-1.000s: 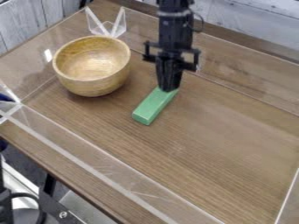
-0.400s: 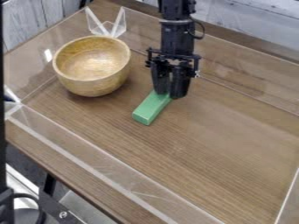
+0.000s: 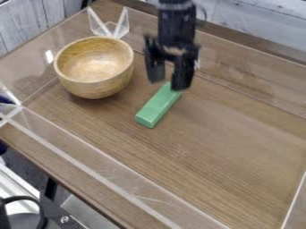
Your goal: Remove the green block from inside the brown bowl and put it on the table
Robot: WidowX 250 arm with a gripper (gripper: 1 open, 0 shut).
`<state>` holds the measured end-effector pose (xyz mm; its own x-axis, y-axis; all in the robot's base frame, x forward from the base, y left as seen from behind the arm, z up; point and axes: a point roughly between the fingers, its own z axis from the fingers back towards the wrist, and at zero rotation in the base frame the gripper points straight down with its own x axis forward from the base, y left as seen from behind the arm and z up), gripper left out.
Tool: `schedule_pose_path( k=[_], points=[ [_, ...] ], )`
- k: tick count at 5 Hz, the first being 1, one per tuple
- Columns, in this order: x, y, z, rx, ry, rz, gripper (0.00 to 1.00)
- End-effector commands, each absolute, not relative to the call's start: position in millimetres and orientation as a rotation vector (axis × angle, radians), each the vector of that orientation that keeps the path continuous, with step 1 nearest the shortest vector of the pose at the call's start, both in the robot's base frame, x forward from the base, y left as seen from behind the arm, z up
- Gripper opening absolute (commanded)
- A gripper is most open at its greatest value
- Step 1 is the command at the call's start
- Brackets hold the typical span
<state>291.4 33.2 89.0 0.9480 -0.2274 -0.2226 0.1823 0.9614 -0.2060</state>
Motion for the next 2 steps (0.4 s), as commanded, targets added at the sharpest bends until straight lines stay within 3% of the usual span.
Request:
schedule_pose_path(
  k=[1, 2],
  points=[
    [290.0, 41.1, 146.6, -0.101, 0.104, -0.233, 1.00],
    [288.5, 54.5, 160.4, -0.113, 0.033, -0.250, 1.00]
  ],
)
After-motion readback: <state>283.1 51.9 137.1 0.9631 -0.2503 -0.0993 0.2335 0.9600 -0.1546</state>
